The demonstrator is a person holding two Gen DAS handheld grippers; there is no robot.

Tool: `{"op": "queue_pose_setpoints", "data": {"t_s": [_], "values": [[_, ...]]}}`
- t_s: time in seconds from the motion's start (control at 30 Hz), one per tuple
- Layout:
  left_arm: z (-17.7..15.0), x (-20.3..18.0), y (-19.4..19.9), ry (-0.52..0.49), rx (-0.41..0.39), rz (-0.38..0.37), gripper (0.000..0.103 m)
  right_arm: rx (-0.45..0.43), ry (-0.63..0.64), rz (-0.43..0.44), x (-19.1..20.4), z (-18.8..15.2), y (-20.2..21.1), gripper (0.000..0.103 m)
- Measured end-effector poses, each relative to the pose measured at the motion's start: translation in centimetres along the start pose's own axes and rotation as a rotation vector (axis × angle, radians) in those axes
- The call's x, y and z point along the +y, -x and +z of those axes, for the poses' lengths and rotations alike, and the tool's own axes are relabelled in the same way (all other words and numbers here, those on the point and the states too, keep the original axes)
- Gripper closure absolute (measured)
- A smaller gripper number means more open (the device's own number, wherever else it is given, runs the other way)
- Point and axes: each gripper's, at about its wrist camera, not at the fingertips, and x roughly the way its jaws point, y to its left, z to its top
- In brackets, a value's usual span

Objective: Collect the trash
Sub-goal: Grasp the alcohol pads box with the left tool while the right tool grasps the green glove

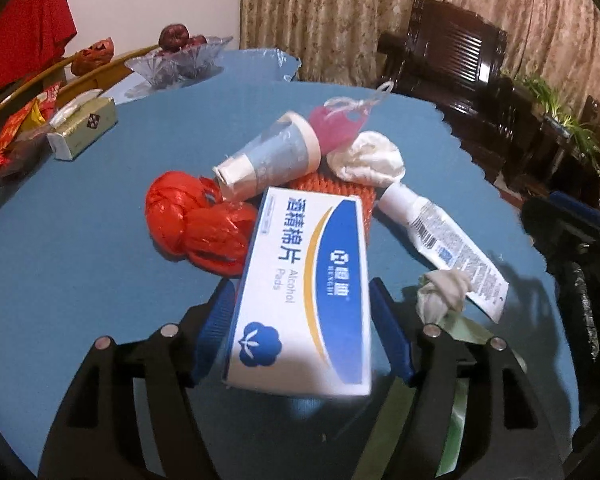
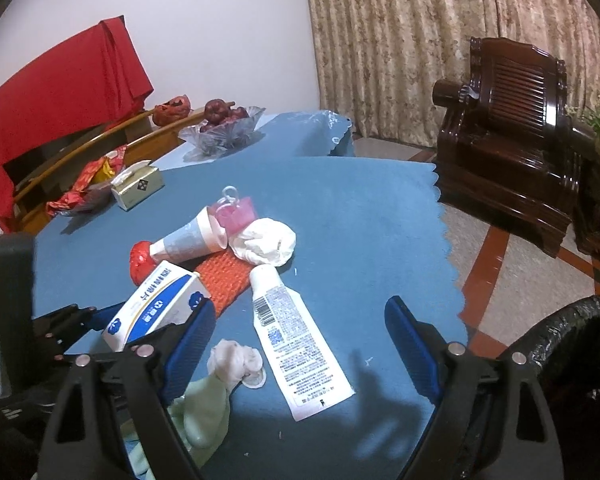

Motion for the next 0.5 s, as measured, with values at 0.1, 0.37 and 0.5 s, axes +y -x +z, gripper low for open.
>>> {"op": "queue_pose_setpoints", "data": {"t_s": [0.1, 0.37, 0.5], "values": [[-0.2, 0.5, 0.1, 0.023, -0.006, -0.013, 0.048, 0.001, 0.003, 0.001, 0.0, 0.0, 0.0, 0.018], [-1.1, 1.5, 3.7, 0.043, -0.065, 0.006, 0.048, 0.018, 0.003, 0.02, 1.3, -1.3, 0.5, 0.02], [-2.3, 2.5, 5.0, 0.033, -0.063, 0.045, 0.048, 0.037, -0.002, 0.03, 2.5, -2.5, 0.5, 0.024]]}}
